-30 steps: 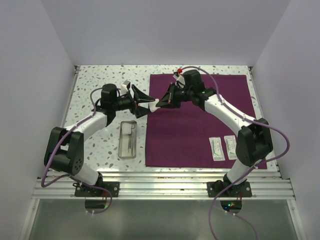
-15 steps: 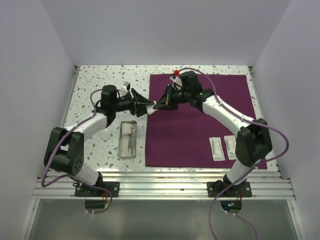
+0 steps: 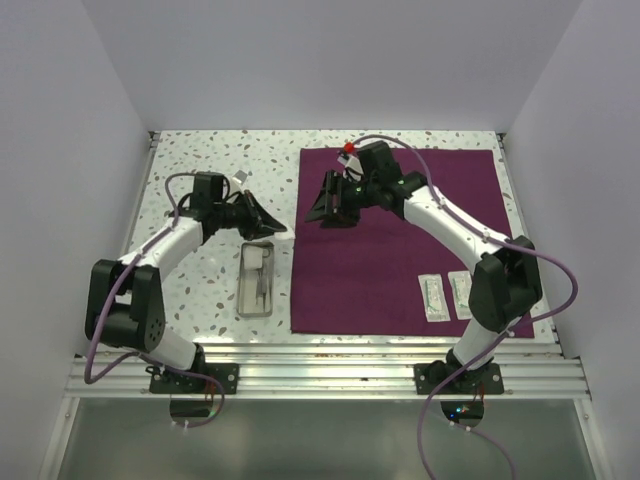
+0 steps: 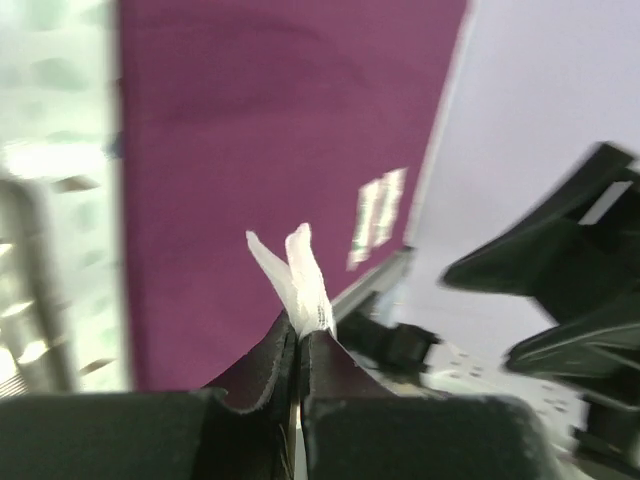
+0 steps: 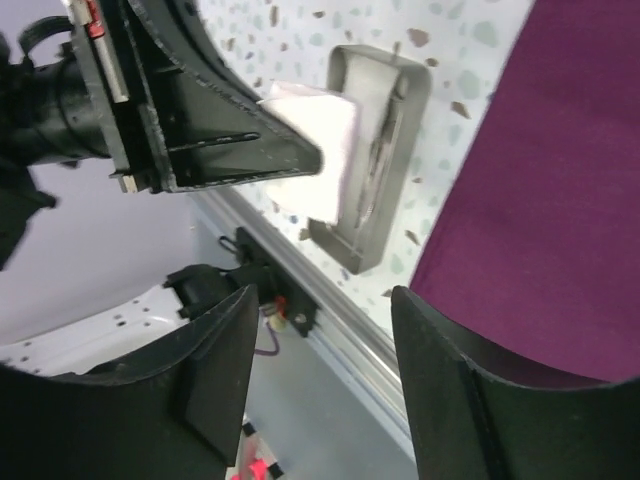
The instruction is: Prepare the surgical pack
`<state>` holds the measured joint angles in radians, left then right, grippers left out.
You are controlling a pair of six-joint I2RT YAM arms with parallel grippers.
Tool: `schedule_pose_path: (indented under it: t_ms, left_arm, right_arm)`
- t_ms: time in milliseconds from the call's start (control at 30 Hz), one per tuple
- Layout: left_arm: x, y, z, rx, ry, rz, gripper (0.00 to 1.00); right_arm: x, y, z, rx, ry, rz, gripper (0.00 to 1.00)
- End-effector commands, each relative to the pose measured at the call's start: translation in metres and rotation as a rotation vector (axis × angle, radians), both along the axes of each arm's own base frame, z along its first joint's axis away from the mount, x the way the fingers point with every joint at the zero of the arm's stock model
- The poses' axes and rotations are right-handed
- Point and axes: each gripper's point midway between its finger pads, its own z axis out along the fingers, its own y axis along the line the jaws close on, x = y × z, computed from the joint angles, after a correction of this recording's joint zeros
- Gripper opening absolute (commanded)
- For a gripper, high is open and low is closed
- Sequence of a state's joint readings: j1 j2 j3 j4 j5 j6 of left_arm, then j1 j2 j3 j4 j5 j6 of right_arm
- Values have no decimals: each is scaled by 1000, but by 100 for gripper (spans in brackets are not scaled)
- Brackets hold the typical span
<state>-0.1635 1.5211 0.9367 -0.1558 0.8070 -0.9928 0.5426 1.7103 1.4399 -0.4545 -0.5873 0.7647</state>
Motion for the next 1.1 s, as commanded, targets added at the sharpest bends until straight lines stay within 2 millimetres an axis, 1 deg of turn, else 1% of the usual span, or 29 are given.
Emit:
schedule_pose_path:
  t_ms: [0, 33, 67, 100, 167, 267, 333, 367, 400, 500, 633, 767, 867, 933, 967, 1033, 1067]
  left_arm:
    - [-38, 41, -30, 331, -29, -130, 0]
    - [-44, 47, -36, 374, -17, -138, 0]
    - [-52, 58, -46, 443, 13, -137, 0]
    - [-56, 64, -48, 486, -6, -149, 0]
    - [-67, 81, -62, 586, 31, -138, 0]
    - [-80, 95, -76, 663, 58, -162, 0]
    - [-88, 97, -87, 674, 76, -195, 0]
    - [-91, 94, -90, 654, 76, -214, 0]
    - [-96, 94, -99, 651, 91, -236, 0]
    - [-96, 91, -108, 637, 87, -262, 0]
    - [-85, 83, -105, 596, 36, -265, 0]
    - [-82, 78, -104, 571, 26, -263, 0]
    - [-87, 80, -114, 579, 66, -269, 0]
    - [-93, 87, -124, 613, 110, -270, 0]
    - [-95, 89, -129, 624, 130, -271, 1]
    - [-96, 90, -132, 632, 134, -278, 5]
    - [-97, 90, -134, 633, 135, -277, 12]
  right_arm:
    - [-1, -21, -4, -137, -54, 34, 60]
    - [1, -25, -7, -158, -58, 32, 61]
    - [0, -29, -11, -175, -47, 31, 61]
    - [1, -32, -12, -184, -58, 35, 61]
    - [2, -39, -18, -195, -45, 25, 62]
    - [4, -46, -26, -202, -24, 14, 62]
    - [4, -47, -29, -196, -13, 7, 62]
    - [4, -48, -31, -194, -7, 6, 62]
    - [5, -48, -30, -191, -5, 2, 62]
    - [5, -49, -33, -193, 0, 3, 62]
    - [4, -50, -35, -197, 5, 4, 63]
    - [1, -52, -40, -204, 17, 10, 63]
    - [0, -52, -41, -206, 19, 18, 63]
    - [0, -51, -42, -205, 25, 22, 63]
    - [1, -51, -41, -205, 20, 22, 63]
    - [1, -51, -42, -207, 18, 24, 63]
    - [1, -52, -43, -210, 20, 25, 63]
